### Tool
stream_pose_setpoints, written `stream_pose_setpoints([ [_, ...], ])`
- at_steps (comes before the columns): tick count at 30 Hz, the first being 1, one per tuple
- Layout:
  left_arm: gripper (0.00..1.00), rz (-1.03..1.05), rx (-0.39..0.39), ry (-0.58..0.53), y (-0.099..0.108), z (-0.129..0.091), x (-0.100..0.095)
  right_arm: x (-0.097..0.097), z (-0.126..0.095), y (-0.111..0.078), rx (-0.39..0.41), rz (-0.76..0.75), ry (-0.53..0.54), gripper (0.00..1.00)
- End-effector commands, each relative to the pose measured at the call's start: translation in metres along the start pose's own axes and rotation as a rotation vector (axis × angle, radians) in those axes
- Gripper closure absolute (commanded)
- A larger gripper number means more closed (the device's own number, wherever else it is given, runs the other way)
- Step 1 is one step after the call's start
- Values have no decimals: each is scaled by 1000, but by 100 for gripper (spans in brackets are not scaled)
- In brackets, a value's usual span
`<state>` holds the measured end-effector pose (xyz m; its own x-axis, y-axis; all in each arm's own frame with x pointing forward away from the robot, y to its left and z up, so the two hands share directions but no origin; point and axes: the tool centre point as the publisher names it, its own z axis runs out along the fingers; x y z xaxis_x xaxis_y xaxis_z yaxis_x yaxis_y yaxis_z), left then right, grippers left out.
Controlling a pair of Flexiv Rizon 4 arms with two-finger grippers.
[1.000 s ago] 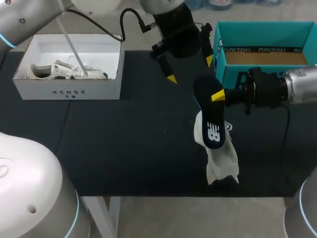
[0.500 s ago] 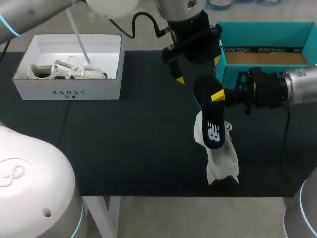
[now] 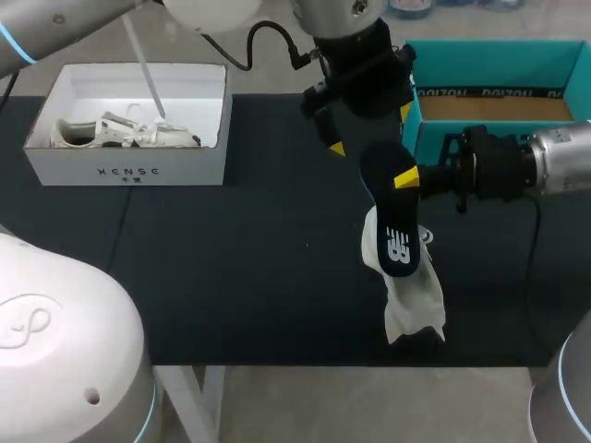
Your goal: Take the shoe out of the shoebox, open the shoe tongue, remove and reinsert the insole, then place the shoe into the shoebox
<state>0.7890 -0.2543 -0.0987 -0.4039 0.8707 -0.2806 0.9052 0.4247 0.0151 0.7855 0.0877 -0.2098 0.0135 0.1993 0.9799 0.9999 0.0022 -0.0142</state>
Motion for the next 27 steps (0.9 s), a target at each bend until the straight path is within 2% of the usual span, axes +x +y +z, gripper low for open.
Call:
stream_pose_setpoints([
  [1, 0, 1, 0, -1, 0, 0, 0, 0, 1, 0, -2, 1, -1, 100],
  [13, 0, 1, 0, -1, 0, 0, 0, 0, 1, 0, -2, 1, -1, 100],
  [15, 0, 45, 62, -93, 2, -3, 14, 0, 1, 0, -2, 1, -1, 100],
  [17, 0, 69, 58, -137, 5, -4, 25, 0, 1, 0, -2, 1, -1, 100],
  [20, 0, 125, 106, -280, 5, -13, 38, 0, 1, 0, -2, 1, -1, 100],
  [22, 0, 181, 180, -395, 1, -17, 46, 0, 1, 0, -2, 1, -1, 100],
  [23, 0, 198, 201, -427, -2, -17, 50, 0, 1, 0, -2, 1, -1, 100],
  [24, 0, 237, 183, -467, -8, -16, 58, 0, 1, 0, -2, 1, -1, 100],
  [26, 0, 278, 257, -581, -17, -15, 72, 0, 1, 0, -2, 1, -1, 100],
  [27, 0, 284, 264, -625, -19, -12, 79, 0, 1, 0, -2, 1, -1, 100],
])
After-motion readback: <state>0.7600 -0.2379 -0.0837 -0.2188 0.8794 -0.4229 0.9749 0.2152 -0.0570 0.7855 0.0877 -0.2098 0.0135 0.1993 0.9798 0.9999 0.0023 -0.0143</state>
